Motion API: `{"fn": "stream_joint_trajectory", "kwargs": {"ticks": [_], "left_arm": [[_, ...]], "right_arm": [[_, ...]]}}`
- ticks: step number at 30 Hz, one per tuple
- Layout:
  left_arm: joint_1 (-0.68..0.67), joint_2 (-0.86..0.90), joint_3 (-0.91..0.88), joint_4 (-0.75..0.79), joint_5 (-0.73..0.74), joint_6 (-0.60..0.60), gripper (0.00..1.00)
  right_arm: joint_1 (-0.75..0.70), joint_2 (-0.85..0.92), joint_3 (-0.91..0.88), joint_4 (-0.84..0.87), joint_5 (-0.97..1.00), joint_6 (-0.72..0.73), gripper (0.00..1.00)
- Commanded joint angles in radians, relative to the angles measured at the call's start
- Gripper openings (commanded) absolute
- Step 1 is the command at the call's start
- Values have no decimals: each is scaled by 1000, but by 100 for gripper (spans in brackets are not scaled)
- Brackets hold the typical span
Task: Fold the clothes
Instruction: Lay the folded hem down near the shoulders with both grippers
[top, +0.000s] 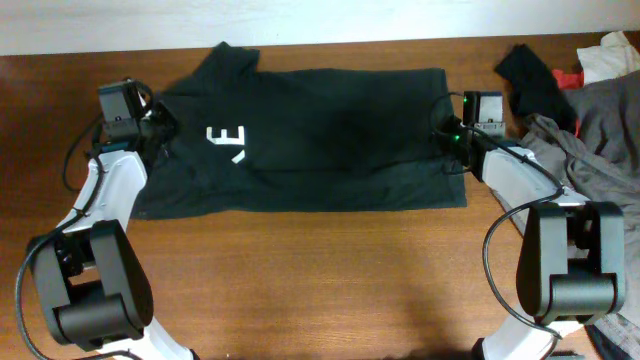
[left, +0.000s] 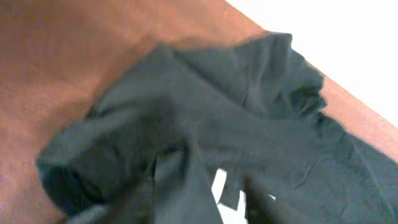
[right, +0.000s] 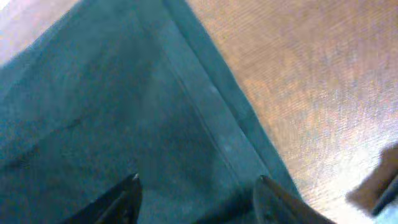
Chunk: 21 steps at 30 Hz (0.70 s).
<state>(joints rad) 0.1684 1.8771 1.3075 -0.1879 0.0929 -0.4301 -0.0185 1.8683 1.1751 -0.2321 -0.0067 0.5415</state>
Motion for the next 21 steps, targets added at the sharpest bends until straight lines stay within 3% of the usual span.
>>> {"fn": "stream_joint_trajectory", "kwargs": {"ticks": [1, 4, 6, 7, 8, 10, 11, 12, 15, 21], "left_arm": [[-3, -7, 93, -18, -2, 92, 74], [-2, -31, 163, -83, -5, 119, 96], [-2, -50, 195, -149, -4, 117, 98], [-2, -60, 207, -196, -4, 117, 94], [-2, -69, 213, -246, -4, 117, 79], [-2, -76, 213, -346, -4, 115, 22], [-2, -76, 213, -407, -5, 101, 3], [-2, -69, 212, -476, -6, 77, 1], [-2, -48, 212, -607, -12, 35, 1], [-5, 18, 193, -734, -10, 26, 1]], "right_arm": [[5, -46, 103, -75, 11, -134, 69], [5, -72, 203, -238, 11, -185, 72], [5, -85, 269, -383, 10, -190, 72], [5, -89, 303, -478, 10, -190, 71], [5, -89, 328, -557, 11, -190, 62], [5, -89, 352, -684, 11, -190, 23], [5, -89, 351, -741, 10, -190, 13], [5, -88, 349, -798, 10, -190, 6], [5, -83, 315, -887, 6, -190, 4], [5, -81, 163, -777, -9, -191, 4]]}}
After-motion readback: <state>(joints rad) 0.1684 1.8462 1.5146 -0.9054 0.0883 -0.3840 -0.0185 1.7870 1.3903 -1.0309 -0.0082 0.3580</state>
